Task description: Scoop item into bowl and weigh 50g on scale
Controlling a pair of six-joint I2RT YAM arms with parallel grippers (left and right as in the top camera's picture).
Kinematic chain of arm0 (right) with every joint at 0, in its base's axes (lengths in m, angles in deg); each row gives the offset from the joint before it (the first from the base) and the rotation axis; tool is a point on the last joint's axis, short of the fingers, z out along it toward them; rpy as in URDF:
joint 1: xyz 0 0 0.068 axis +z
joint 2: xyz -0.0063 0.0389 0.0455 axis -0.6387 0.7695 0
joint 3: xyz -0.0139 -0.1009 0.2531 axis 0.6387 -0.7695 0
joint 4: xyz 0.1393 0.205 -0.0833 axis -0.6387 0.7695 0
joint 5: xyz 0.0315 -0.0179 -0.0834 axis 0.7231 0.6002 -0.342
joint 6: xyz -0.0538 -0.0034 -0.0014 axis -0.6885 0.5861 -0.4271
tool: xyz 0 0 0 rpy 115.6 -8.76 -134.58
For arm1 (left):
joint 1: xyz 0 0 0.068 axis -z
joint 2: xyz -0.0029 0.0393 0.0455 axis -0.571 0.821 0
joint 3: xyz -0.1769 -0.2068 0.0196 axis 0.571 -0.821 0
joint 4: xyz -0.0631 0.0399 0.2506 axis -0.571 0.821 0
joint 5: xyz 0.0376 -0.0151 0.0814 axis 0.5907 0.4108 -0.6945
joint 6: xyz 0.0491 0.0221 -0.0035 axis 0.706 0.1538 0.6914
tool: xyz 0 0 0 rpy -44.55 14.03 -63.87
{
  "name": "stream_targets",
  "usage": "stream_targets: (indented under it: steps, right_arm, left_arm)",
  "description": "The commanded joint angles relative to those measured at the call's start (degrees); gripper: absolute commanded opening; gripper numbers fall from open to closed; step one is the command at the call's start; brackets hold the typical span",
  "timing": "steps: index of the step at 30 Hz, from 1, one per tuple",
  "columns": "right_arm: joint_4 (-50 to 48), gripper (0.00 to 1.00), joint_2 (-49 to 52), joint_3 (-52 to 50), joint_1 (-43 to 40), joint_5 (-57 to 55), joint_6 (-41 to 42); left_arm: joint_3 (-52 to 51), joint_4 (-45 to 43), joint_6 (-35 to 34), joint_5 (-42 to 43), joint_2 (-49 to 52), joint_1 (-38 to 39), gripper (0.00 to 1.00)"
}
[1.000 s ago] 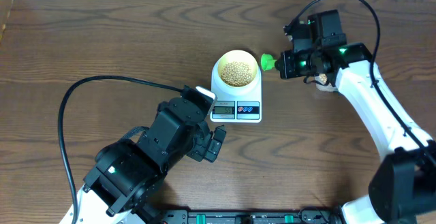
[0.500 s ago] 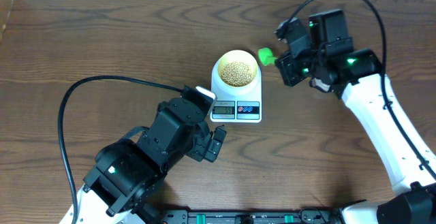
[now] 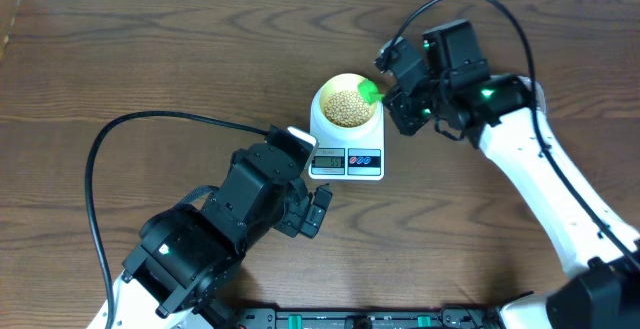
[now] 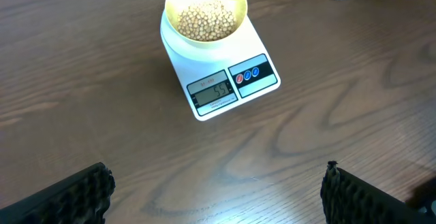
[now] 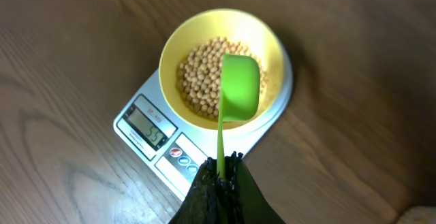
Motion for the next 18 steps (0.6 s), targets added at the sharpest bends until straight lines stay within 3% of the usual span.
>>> stream_targets:
  steps: [1,18]
  right_arm:
    - [-0.2,0.01,2.5,0.8,1.2,-0.3,-1.6]
    - [-4.3,0.01,8.3,0.8,3.8,-7.8,-2.0]
  left_arm:
    - [1.1,0.2,-0.3,0.3,0.0,0.0,0.99]
    - [1.1,0.2,-0.3,0.3,0.0,0.0,0.99]
